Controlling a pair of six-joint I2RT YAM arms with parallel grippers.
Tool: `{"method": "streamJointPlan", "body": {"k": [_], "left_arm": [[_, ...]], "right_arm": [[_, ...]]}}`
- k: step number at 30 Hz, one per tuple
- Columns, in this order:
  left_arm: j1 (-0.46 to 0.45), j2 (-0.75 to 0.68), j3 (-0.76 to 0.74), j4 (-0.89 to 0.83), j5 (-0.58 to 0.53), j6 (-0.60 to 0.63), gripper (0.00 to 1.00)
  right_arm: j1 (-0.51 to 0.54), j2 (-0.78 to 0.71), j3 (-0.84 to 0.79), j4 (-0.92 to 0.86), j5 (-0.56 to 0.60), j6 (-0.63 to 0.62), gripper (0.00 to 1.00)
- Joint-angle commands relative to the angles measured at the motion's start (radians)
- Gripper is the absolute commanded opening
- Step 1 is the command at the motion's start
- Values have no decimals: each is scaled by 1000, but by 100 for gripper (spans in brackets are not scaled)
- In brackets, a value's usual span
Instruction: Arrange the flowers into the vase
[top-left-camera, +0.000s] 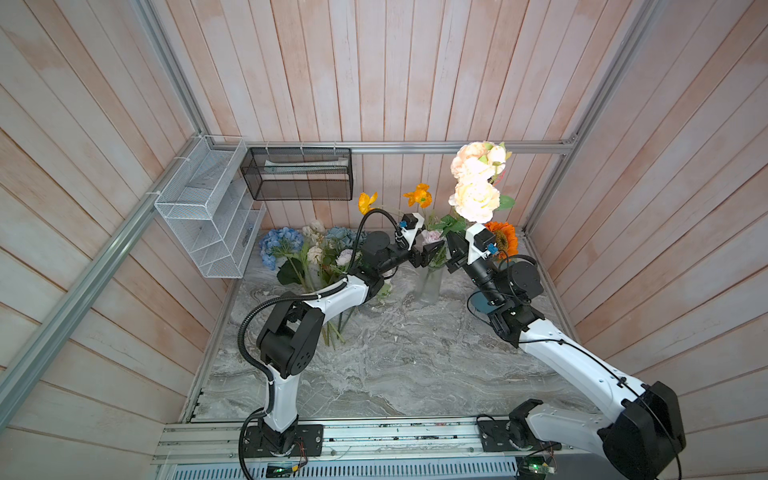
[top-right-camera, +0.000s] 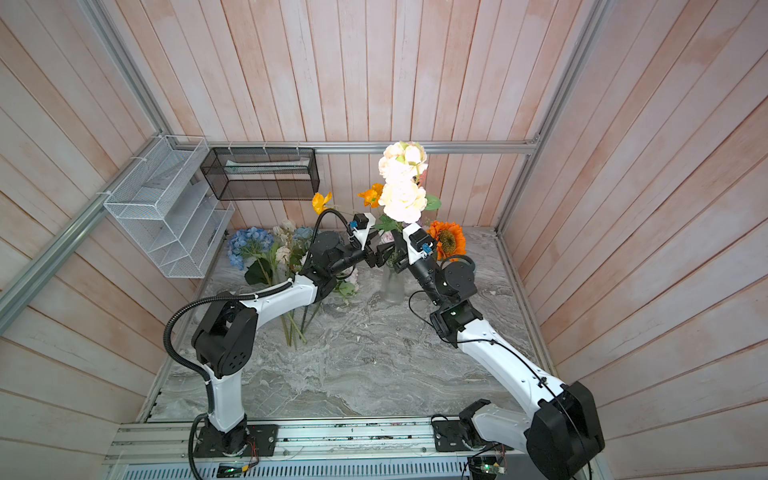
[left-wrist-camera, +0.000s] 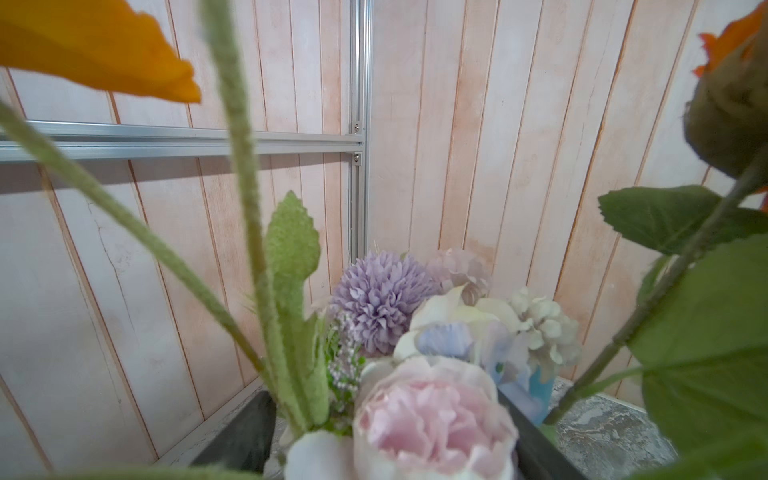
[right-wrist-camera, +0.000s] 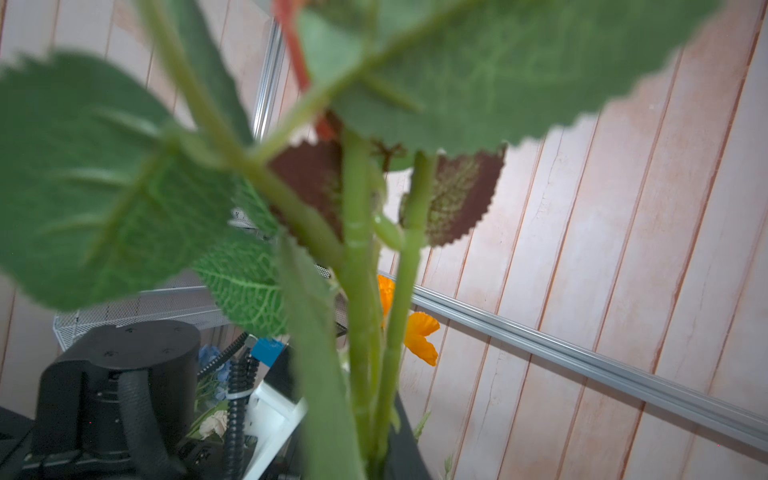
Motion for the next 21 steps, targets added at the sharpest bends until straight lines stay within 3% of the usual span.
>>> {"method": "streamJointPlan", "body": {"k": [1, 10, 21], "left_arm": [[6, 22, 32, 25, 15, 11, 79], [6, 21, 39, 25, 16, 9, 79], [7, 21, 37, 22, 14, 14, 79]], "right_arm": [[-5, -11, 17, 54, -21, 6, 0], [-8, 50, -17, 69, 55, -33, 0], [-23, 60, -77, 10, 109, 58, 0]]}}
